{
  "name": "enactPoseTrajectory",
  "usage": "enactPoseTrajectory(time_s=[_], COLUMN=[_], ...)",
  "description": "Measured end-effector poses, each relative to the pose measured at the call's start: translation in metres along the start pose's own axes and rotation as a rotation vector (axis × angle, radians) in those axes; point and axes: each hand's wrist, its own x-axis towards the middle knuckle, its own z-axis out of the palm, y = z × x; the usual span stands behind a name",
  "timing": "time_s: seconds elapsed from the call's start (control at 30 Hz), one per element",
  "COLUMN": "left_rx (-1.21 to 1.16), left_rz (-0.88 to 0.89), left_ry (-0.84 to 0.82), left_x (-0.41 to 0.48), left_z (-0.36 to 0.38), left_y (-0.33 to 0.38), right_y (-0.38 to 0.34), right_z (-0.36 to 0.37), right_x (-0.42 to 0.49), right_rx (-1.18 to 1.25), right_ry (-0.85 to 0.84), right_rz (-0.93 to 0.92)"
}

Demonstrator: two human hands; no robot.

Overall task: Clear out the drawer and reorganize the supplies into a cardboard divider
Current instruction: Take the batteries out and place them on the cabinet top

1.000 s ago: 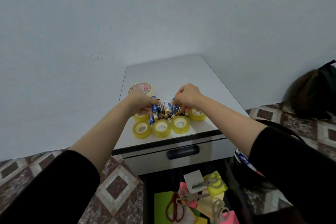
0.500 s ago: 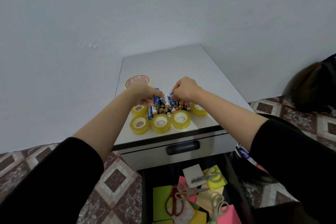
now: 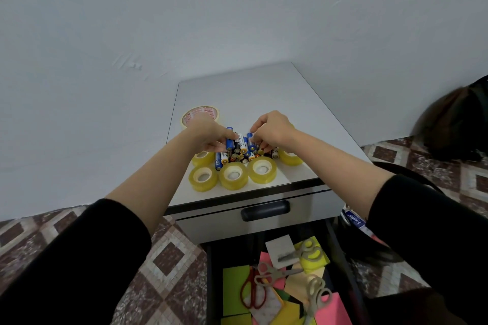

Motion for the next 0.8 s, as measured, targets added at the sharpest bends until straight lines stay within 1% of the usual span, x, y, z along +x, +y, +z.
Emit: enactPoseTrajectory(time_s=[0.13, 0.23, 0.33, 0.53, 0.67, 0.8], left_rx=[-0.080, -0.074, -0.069, -0.015, 0.033, 0.083], left_rz=[0.049, 0.072, 0.114, 0.161, 0.183, 0.250], left_ry=[0.023, 0.027, 0.032, 0.025, 0.002, 0.012], left_x=[0.001, -0.004, -0.008, -0.008, -0.003, 0.000], left_z=[0.000, -0.002, 0.000, 0.009, 0.017, 0.025], left_y=[0.002, 0.009, 0.016, 0.023, 0.025, 0.029], right_y=[0.002, 0.003, 0.005, 0.011, 0.012, 0.015], right_z=[-0.001, -0.005, -0.011, -0.018, -0.019, -0.022], right_x=[0.000, -0.001, 0.002, 0.001, 0.001, 0.002], right_rx=[0.048, 0.065, 0.032, -0.129, -0.144, -0.112], right_ry=[0.026, 0.060, 0.092, 0.103, 0.084, 0.076], right_rz=[-0.007, -0.005, 0.002, -0.010, -0.027, -0.034])
